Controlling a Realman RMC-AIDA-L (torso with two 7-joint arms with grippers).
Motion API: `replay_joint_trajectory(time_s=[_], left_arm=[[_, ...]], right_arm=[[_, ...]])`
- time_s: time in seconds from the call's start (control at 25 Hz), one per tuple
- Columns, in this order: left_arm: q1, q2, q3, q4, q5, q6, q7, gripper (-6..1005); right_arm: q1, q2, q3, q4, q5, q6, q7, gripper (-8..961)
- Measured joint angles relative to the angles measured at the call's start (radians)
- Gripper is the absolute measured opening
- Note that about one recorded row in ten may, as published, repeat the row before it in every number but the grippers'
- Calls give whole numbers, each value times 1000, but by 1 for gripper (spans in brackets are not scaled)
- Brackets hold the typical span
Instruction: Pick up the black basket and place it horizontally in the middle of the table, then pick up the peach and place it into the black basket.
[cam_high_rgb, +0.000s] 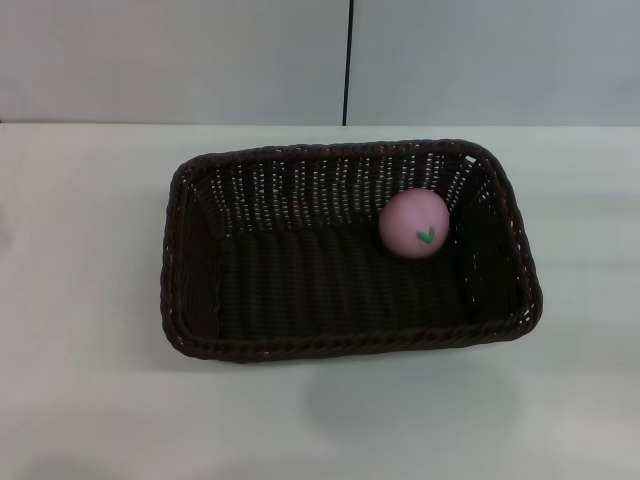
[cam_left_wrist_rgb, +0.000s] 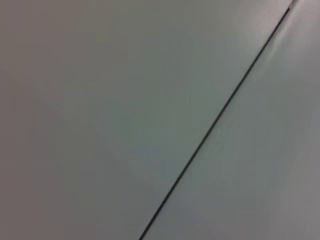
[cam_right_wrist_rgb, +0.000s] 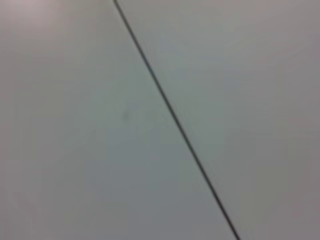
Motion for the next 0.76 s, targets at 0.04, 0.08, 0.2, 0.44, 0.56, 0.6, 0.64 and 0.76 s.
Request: replay_joint_trajectory(time_s=[0.04, 0.08, 0.2, 0.44, 0.56, 0.6, 0.64, 0.76], left_arm=[[0, 0, -2, -2, 0, 2, 5, 272], [0, 0, -3, -3, 0, 4, 8, 232], [0, 1, -4, -3, 0, 8, 9, 70], [-3, 2, -6, -4, 0, 16, 1, 75], [-7, 4, -3, -3, 2, 19, -1, 75], [-8, 4, -1, -2, 3, 21, -1, 75], [-9, 5, 0, 0, 5, 23, -1, 75], [-12, 5, 0, -1, 4, 25, -1, 75]], right_arm=[[0, 0, 6, 7, 3, 1, 0, 695], [1, 0, 7, 10, 5, 1, -1, 695], [1, 0, 9, 14, 7, 1, -2, 695], [-1, -1, 11, 16, 9, 1, -3, 695], [-2, -1, 12, 20, 9, 1, -3, 695], [-2, -1, 13, 23, 9, 1, -3, 695], [-2, 0, 15, 28, 9, 1, -3, 695], [-1, 0, 23, 40, 10, 1, -3, 695]])
